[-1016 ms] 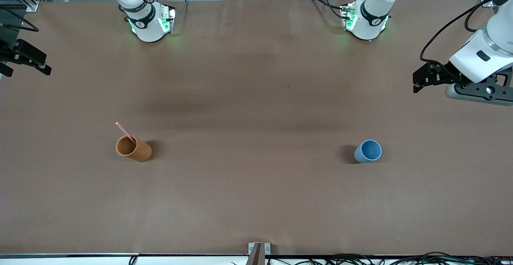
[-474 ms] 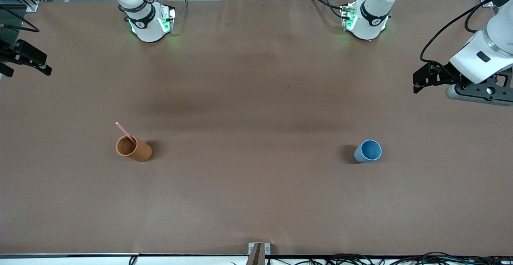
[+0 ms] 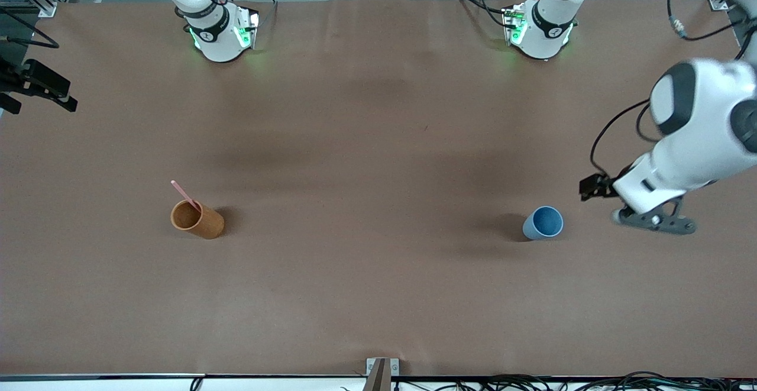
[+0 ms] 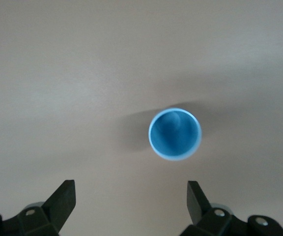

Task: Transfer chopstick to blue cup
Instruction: 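Reach the left gripper to the blue cup while the right gripper approaches the orange cup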

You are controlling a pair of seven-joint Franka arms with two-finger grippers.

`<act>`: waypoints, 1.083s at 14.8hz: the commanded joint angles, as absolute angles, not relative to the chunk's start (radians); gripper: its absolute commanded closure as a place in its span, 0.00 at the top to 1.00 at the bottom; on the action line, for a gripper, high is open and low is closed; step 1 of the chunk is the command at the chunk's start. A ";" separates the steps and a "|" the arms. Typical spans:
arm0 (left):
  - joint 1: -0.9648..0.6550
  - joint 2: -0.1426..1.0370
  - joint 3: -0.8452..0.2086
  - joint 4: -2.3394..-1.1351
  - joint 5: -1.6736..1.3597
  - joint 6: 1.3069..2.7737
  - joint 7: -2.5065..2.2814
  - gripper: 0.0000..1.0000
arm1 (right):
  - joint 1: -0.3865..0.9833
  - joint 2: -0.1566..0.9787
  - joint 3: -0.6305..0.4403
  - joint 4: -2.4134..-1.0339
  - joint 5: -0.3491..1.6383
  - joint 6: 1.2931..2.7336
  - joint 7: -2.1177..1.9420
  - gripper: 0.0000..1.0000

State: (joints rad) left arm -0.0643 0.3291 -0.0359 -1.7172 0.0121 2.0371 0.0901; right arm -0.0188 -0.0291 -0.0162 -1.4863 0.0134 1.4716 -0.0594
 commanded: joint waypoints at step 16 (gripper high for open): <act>-0.100 0.541 -0.048 -1.810 0.060 2.358 -0.063 0.00 | 0.086 0.011 -0.015 -1.988 -0.004 2.071 0.086 0.91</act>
